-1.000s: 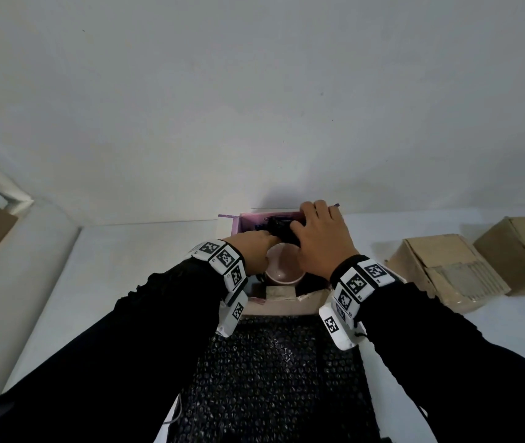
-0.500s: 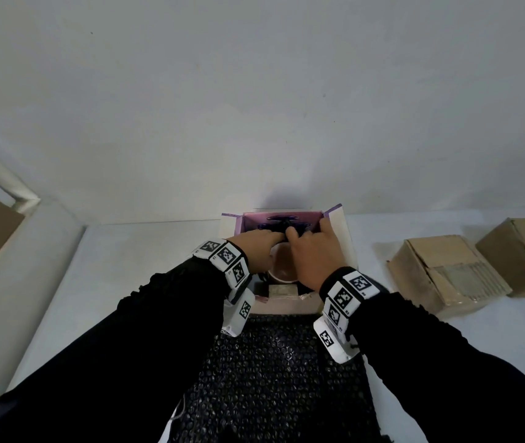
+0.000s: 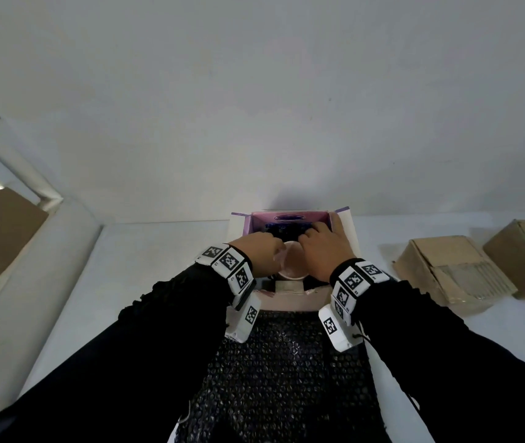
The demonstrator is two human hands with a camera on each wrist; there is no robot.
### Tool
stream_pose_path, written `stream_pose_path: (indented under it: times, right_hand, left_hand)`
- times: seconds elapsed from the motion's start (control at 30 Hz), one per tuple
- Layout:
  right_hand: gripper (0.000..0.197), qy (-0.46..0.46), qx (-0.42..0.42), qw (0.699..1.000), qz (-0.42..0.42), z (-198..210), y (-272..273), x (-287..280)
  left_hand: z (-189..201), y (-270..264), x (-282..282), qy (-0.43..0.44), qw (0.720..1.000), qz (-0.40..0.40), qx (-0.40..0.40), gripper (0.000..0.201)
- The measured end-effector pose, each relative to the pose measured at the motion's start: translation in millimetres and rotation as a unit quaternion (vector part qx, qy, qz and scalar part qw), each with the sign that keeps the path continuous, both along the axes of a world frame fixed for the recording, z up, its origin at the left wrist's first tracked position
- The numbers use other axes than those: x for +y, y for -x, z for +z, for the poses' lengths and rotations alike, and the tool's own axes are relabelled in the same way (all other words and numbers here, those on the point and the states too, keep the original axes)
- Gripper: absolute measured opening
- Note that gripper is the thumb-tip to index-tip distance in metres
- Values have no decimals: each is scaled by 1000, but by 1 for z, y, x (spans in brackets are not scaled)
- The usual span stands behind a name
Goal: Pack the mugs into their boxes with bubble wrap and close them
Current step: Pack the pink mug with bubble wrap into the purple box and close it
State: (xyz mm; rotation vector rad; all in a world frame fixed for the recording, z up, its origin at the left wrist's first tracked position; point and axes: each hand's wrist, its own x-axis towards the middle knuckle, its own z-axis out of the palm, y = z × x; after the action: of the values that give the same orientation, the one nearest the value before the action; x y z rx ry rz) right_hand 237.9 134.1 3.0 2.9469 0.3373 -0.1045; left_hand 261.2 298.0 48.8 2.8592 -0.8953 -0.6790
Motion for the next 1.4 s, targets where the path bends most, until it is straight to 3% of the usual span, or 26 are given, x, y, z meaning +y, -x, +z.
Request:
stream_pose_path:
  times: [0.13, 0.27, 0.43, 0.53, 0.63, 0.77, 0.87, 1.03, 1.1, 1.13, 1.2, 1.3, 1.4]
  right_hand:
    - [35, -49, -22, 998, -29, 18, 11, 2]
    - [42, -183, -97, 978, -15, 35, 34, 0]
    - [22, -321, -194, 925, 61, 26, 85, -4]
    - [16, -366, -167, 914, 54, 0, 121, -6]
    - [15, -354, -110, 929, 9, -34, 153, -7]
    - [36, -280, 66, 948, -133, -70, 178, -1]
    - [60, -276, 144, 928, -203, -82, 189, 8]
    - [57, -365, 113, 891, -244, -84, 199, 21]
    - [50, -435, 95, 860, -250, -82, 200, 25]
    - [42, -474, 87, 841, -247, -79, 201, 27]
    - [22, -530, 71, 819, -209, -70, 200, 28]
    - [15, -540, 25, 834, -114, -53, 196, 26]
    - [20, -521, -42, 851, -41, -31, 189, 23]
  left_hand:
    - [6, 14, 14, 38, 999, 12, -18, 45]
    - [18, 41, 28, 117, 992, 39, -29, 30]
    - [10, 80, 46, 192, 978, 69, -48, 13]
    - [-8, 108, 54, 204, 972, 95, -60, 6]
    - [-35, 140, 62, 186, 972, 136, -48, 8]
    - [-67, 175, 69, 86, 984, 146, 52, 30]
    - [-84, 193, 69, 19, 985, 126, 114, 57]
    - [-93, 204, 70, 10, 989, 119, 89, 70]
    - [-95, 205, 72, 15, 988, 125, 93, 70]
    - [-96, 206, 72, 13, 988, 132, 78, 70]
    - [-93, 208, 73, 14, 987, 157, -29, 73]
    - [-78, 200, 74, 103, 962, 179, -176, 86]
    - [-57, 184, 70, 175, 950, 155, -208, 99]
